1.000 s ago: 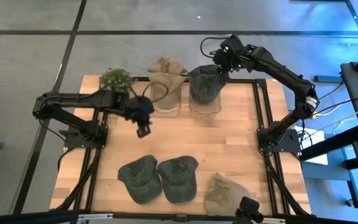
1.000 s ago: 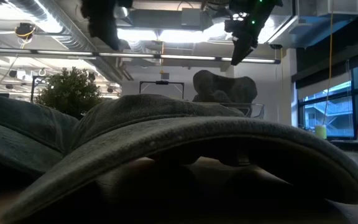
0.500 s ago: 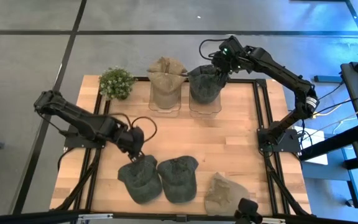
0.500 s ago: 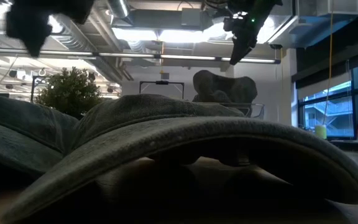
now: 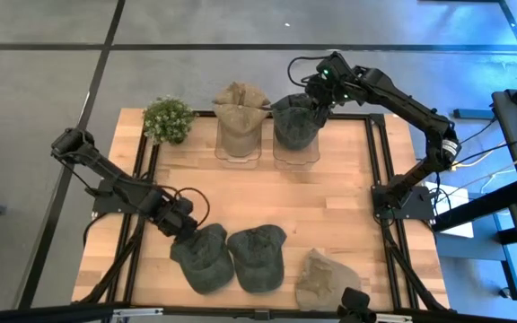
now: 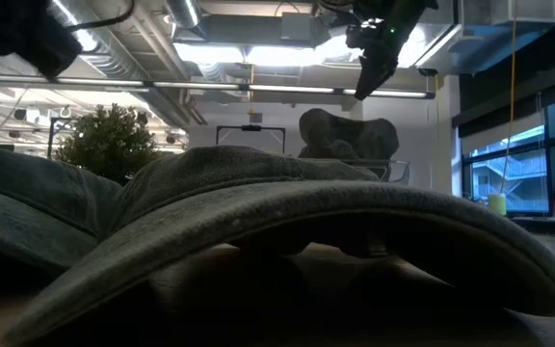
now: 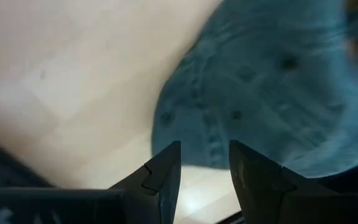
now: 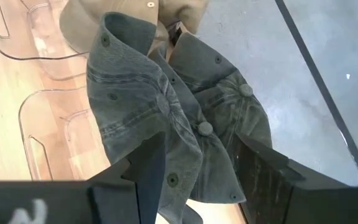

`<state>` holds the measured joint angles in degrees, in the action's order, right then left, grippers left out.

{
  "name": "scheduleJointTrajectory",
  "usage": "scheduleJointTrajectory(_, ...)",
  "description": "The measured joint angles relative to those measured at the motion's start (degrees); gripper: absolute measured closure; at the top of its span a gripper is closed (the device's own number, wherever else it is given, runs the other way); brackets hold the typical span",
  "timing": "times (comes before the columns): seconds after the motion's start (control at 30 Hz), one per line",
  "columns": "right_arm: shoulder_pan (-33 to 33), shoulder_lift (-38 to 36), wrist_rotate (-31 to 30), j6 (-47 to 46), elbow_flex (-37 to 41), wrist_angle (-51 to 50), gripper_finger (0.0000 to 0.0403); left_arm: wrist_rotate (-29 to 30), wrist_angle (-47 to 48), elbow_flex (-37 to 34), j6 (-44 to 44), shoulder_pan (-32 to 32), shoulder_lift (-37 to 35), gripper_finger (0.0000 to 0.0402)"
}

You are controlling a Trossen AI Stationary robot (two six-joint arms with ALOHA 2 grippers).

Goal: Pick & Place hat
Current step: Put the black cap into the right transparent bin

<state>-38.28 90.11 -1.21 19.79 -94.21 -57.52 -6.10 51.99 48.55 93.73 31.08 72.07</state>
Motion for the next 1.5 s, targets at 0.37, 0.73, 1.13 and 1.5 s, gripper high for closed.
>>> scheduleJointTrajectory(0.37,0.02,0.0,5.61,0.13,0.0,0.08,0.0216,0.17,-9.92,-6.44,14.69,7.68,0.02,0.0272)
scheduleJointTrajectory(0.73,0.02,0.0,5.59,1.51,0.0,0.22,0.0216,3.91,-10.65,-6.81,-16.7,12.8,0.04,0.0272)
scheduleJointTrajectory(1.13,0.02,0.0,5.55,1.68,0.0,0.24,0.0216,9.62,-11.98,-6.81,-54.52,16.33,2.15,0.0272)
scheduleJointTrajectory(1.5,0.02,0.0,5.5,1.7,0.02,0.26,0.0216,18.61,-15.09,-6.81,-56.56,17.19,8.25,0.0272)
